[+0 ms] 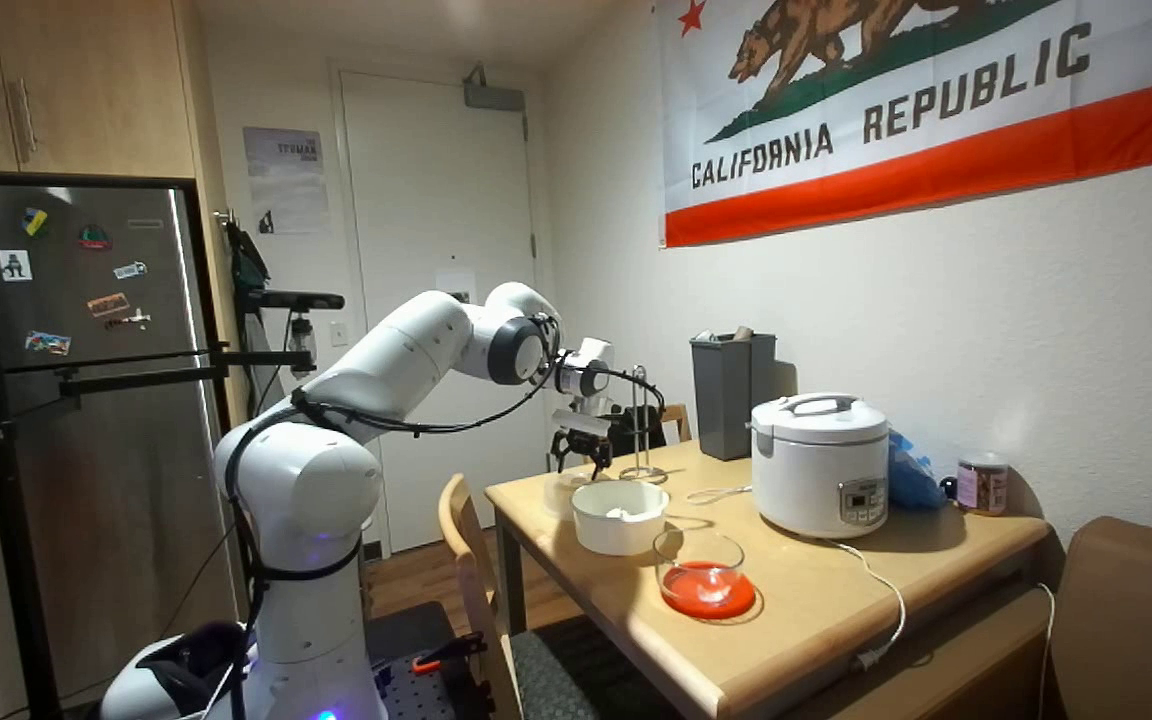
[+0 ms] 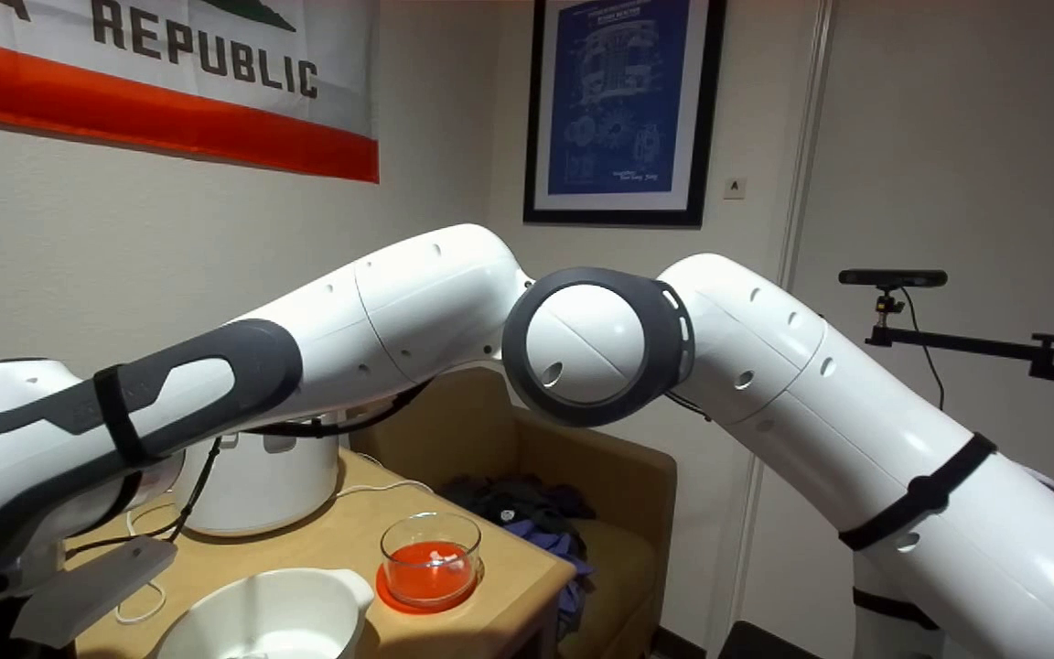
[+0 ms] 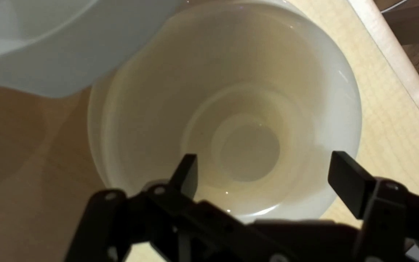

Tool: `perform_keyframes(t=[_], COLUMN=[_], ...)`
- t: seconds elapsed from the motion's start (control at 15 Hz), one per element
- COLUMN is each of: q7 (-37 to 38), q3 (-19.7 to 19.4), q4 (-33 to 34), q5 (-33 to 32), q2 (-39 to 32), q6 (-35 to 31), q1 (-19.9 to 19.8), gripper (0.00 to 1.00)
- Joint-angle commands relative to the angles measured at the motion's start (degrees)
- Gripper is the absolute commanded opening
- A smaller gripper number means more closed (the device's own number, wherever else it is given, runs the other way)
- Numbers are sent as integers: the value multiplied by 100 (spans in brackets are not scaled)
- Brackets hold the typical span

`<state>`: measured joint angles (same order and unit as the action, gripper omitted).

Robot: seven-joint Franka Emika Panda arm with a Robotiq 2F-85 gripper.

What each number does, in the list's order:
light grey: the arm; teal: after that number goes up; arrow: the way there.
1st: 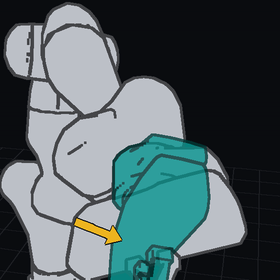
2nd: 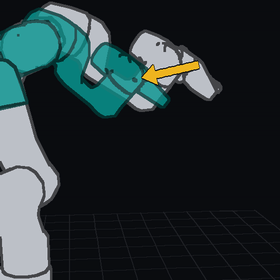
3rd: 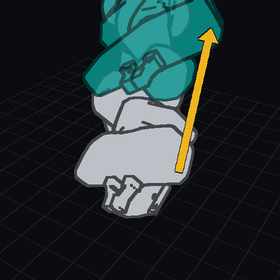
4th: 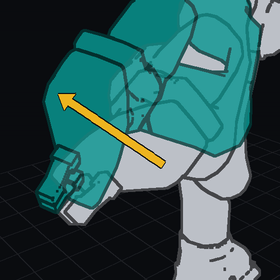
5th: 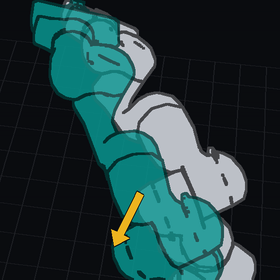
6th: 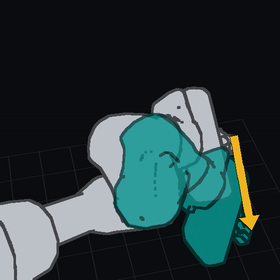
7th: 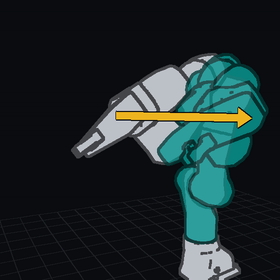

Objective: Cover the bowl with the lid on the table

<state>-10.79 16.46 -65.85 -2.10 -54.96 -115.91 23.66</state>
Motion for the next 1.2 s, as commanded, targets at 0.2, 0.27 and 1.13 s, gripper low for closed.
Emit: perform_keyframes(t=[0.2,0.27,1.13], q7=[130,128,117], q3=[70,84,138], q4=[-550,-585,-953], q5=[130,136,218], q2=[327,348,477], q6=[-342,-371,-599], q1=[-47,-48,-157], gripper=[100,100,29])
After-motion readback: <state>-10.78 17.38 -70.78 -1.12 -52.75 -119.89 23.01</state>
